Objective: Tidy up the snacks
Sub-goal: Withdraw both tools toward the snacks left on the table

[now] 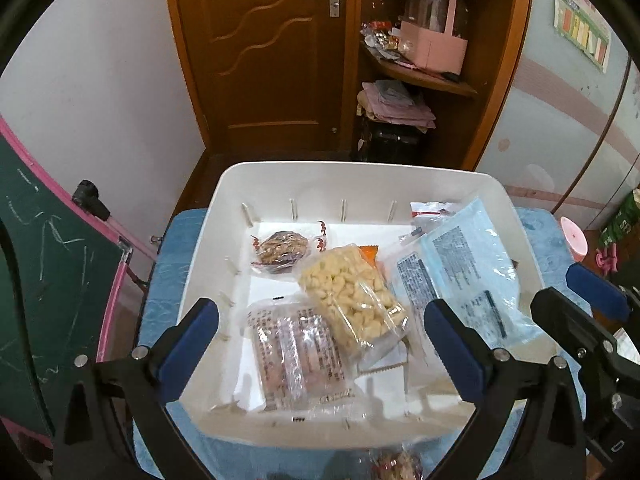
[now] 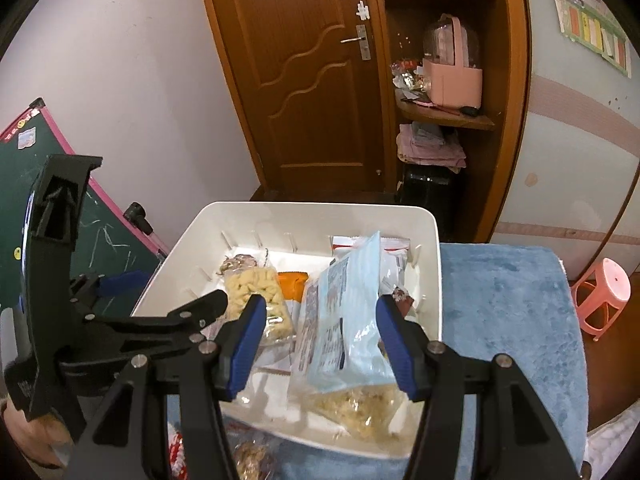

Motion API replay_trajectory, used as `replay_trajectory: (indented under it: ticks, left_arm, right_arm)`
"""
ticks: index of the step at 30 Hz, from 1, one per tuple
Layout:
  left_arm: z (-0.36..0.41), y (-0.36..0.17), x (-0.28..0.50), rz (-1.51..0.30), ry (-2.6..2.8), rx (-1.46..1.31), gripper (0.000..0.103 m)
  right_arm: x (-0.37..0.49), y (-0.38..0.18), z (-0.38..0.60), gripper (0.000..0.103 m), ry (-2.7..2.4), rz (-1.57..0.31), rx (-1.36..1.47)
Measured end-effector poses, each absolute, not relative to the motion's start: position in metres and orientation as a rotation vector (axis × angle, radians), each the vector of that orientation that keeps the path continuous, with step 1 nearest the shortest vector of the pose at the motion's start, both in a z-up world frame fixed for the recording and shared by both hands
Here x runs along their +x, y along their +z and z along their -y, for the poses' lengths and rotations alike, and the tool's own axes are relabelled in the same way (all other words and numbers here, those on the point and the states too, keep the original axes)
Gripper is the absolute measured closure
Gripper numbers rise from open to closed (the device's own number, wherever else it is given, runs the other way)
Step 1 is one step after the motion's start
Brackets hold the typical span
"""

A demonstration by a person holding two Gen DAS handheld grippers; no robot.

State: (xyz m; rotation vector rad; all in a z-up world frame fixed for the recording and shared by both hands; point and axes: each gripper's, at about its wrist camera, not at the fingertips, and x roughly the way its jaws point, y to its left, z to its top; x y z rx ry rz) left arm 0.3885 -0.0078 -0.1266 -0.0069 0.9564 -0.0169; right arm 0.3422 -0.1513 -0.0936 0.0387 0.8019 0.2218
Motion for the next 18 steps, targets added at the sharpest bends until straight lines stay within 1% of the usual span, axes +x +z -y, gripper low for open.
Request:
replay_trajectory:
  ticks: [8, 14, 18]
  left_arm:
    - [0.001, -0.074, 0.336, -0.898, -0.017, -0.001, 0.001]
    - [0.0, -0.028, 0.274, -0.811, -0.033, 0.041, 0.001]
    - [-0.001, -0.009, 0.231, -0.78, -0.065, 0.043, 0.001]
  right_arm:
    - [0.295, -0.055, 0.155, 0.045, 0.208, -0.764, 0.023]
    - [0.244, -0.025, 0.156, 0.045, 0.205, -0.723, -0.006]
    - [0.204, -0.012, 0.153, 0.045, 0.203, -0.702, -0.031]
